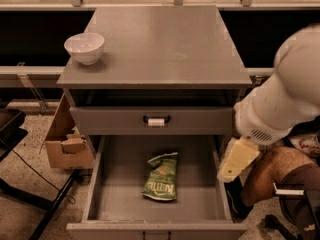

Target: Pick green jalapeno chip bag from middle drawer and place on counter

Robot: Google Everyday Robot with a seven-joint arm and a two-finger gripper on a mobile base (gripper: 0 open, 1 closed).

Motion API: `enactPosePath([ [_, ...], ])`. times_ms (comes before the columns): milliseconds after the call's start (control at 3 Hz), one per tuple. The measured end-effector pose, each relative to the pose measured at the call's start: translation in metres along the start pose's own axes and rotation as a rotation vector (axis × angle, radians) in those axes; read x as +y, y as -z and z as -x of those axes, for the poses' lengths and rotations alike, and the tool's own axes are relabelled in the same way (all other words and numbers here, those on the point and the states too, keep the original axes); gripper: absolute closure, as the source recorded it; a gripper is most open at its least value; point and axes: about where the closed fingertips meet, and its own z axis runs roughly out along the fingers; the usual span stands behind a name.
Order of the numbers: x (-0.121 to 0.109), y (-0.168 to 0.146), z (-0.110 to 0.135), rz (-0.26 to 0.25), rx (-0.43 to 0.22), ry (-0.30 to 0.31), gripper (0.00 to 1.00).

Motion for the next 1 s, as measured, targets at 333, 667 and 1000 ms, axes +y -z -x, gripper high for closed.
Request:
enactPosePath([
  [333, 0.001, -0.071, 0.001, -0.020, 0.018, -0.045, 0.00],
  [667, -0.001, -0.159, 0.010, -0.018, 0.037, -0.100, 0.00],
  [1000, 0.002, -0.165, 0.013, -0.008, 0.040, -0.098, 0.00],
])
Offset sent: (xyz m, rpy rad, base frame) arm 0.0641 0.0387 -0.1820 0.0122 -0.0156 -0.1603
